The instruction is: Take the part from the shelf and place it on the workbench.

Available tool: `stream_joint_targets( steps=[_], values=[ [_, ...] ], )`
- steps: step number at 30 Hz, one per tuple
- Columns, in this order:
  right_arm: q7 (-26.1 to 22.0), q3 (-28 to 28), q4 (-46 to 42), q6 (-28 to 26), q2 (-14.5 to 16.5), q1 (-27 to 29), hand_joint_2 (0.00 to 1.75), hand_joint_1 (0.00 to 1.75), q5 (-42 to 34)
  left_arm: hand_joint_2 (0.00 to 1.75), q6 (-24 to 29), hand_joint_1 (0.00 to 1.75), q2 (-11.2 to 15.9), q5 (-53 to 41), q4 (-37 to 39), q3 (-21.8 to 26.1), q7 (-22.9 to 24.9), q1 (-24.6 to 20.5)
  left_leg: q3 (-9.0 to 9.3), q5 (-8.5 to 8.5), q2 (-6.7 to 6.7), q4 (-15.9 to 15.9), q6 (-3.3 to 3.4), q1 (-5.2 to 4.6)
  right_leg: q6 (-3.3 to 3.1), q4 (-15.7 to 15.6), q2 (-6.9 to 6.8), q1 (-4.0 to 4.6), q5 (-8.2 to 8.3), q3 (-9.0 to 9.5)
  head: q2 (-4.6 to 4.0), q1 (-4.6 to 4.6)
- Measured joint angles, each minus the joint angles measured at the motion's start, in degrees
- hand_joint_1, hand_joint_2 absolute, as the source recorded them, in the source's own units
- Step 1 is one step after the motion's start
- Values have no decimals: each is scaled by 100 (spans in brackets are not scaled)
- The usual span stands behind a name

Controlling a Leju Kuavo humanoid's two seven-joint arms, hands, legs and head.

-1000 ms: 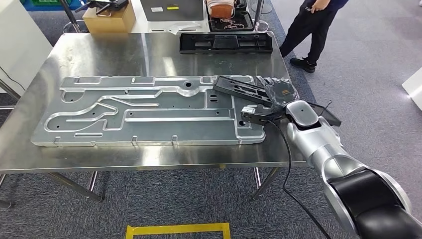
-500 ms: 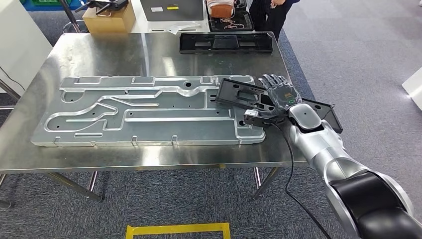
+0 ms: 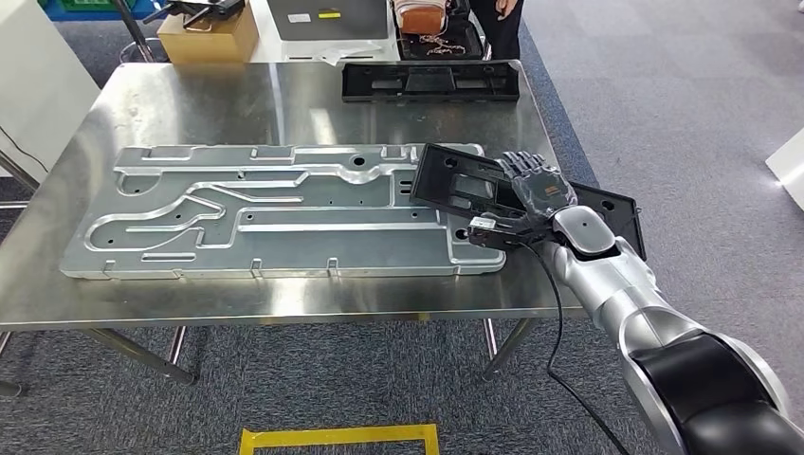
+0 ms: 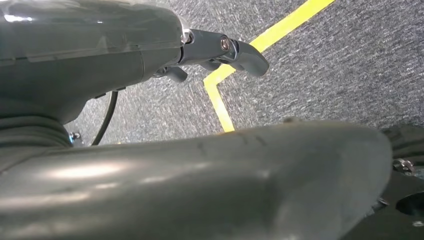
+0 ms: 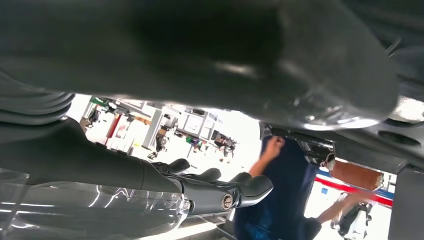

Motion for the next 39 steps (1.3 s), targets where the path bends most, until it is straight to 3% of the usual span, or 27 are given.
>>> stream_joint_targets(
  steps=[2, 5, 6, 7, 8, 10, 11, 12, 16, 17, 19, 21, 22, 23, 24, 26, 28, 31, 33, 36, 37, 38, 39],
  values=[
    [-20, 0, -14, -3, -3, 4, 0, 0, 0, 0, -14, 0, 0, 30, 1, 30, 39, -6, 88, 66, 31, -127, 39, 35, 47, 169, -2, -7, -142, -38, 0, 0],
    [-39, 0, -19, -3, -3, 39, 0, 0, 3, 0, -33, 0, 1, 85, 1, 97, 109, -25, 118, 106, 55, -184, 46, 53, 127, 1129, -14, -80, -668, -468, 0, 0],
    [-41, 1, -19, 0, -1, 64, 0, 0, 9, 0, -38, 0, 1, 99, 1, 118, 128, -26, 102, 111, 57, -175, 36, 59, 159, 1398, -20, -119, -756, -598, 0, 0],
    [-43, 1, -19, 3, 4, 85, 0, 0, 17, 0, -44, 0, 0, 114, 1, 137, 144, -25, 80, 115, 58, -156, 19, 70, 193, 1480, -27, -158, -737, -640, 0, 0],
    [-42, 2, -19, 6, 11, 95, 0, 0, 27, 0, -49, 0, 0, 124, 1, 152, 159, -26, 49, 116, 59, -123, -6, 87, 227, 1344, -36, -196, -617, -572, 0, 0],
    [-31, 2, -21, 9, 33, 87, 0, 0, 49, 0, -55, 0, 1, 132, 1, 185, 182, -32, -30, 105, 57, -17, -82, 127, 288, 675, -45, -259, -290, -223, 0, 0],
    [-21, 3, -25, 9, 48, 79, 0, 0, 61, 0, -55, 0, 3, 132, 0, 198, 191, -37, -71, 96, 52, 48, -130, 132, 285, 390, -31, -265, -174, -85, 0, 0],
    [-11, 3, -31, 9, 62, 74, 0, 0, 74, 0, -55, 0, 6, 132, -1, 209, 198, -39, -105, 96, 48, 93, -181, 130, 259, 237, -18, -259, -117, -17, 0, -1],
    [2, 7, -49, 8, 135, 66, 0, 0, 107, 0, -55, 0, 10, 132, -1, 246, 215, -17, -191, 106, 47, 139, -356, 143, 49, 230, -11, -229, 6, -110, 0, -2],
    [1, 7, -51, 4, 155, 63, 0, 0, 113, 0, -56, 0, 10, 132, -1, 253, 216, -15, -246, -22, 67, 263, -388, 158, 0, 223, -25, -232, 49, -147, 0, -3],
    [-13, 8, -64, -11, 179, 58, 0, 0, 156, 0, -58, 0, 10, 131, -1, 257, 217, -18, -450, -520, 114, 872, -432, 173, -64, 219, -54, -225, 134, -241, 0, -3],
    [-51, 27, -107, -27, 204, 58, 0, 0, 275, 0, -60, 0, 9, 132, -1, 260, 219, -22, -619, -978, 130, 1608, -458, 177, -86, 224, -70, -203, 219, -356, 0, -3],
    [-75, 60, -156, -26, 222, 57, 0, 0, 369, 0, -60, 0, 9, 132, -1, 263, 220, -22, -590, -1068, 131, 1763, -459, 178, -89, 226, -73, -191, 262, -414, 0, -4],
    [-92, 114, -237, -10, 244, 53, 0, 0, 464, 0, -58, 0, 10, 132, -1, 269, 222, -23, -449, -1063, 131, 1697, -449, 176, -86, 227, -71, -180, 305, -469, 0, -3],
    [-100, 196, -354, 40, 264, 35, 0, 0, 552, 0, -56, 0, 10, 132, -1, 276, 223, -28, -198, -980, 132, 1412, -426, 173, -79, 228, -68, -171, 347, -516, 0, -3],
    [-15, 386, -655, 312, 290, -115, 0, 0, 621, 0, -51, 0, 17, 132, -2, 291, 226, -48, 380, -814, 134, 605, -346, 147, -44, 233, -60, -158, 430, -590, 0, -3],
    [164, 527, -956, 823, 298, -513, 0, 0, 561, 0, -46, 0, 23, 122, -2, 297, 236, -61, 602, -739, 137, 179, -259, 95, 24, 234, -59, -167, 516, -656, 0, -3],
    [325, 616, -1243, 1579, 285, -1421, 0, 0, 450, 0, -50, 0, 21, 86, -1, 297, 272, -38, 506, -582, 146, 116, -150, 67, 136, 195, -58, -188, 609, -735, 0, -3],
    [323, 629, -1349, 1869, 238, -1968, 0, 0, 382, 0, -62, 0, 20, 70, -1, 298, 287, -19, 444, -434, 157, 52, -72, 96, 186, 416, -57, -182, 325, -826, 0, -3],
    [265, 657, -1571, 2060, 150, -2451, 0, 0, 227, 0, -83, 0, 23, 64, -1, 299, 290, -21, 278, -283, 155, 45, -13, 92, 237, 1449, -56, -177, -428, -1087, 0, -3],
    [236, 686, -1663, 2104, 116, -2513, 0, 0, 163, 0, -93, 0, 22, 59, -1, 299, 288, -24, 221, -240, 155, 53, -13, 87, 250, 1700, -56, -173, -521, -1099, 0, -3],
    [211, 726, -1757, 2144, 77, -2538, 0, 0, 104, 0, -105, 0, 22, 54, -1, 299, 287, -25, 162, -200, 155, 65, -15, 84, 255, 1759, -57, -172, -502, -1017, 0, -3],
    [196, 776, -1847, 2172, 41, -2543, 0, 0, 58, 0, -117, 0, 22, 46, -1, 299, 286, -25, 101, -161, 155, 82, -23, 81, 247, 1598, -57, -172, -399, -826, 0, -2]
  ],
)
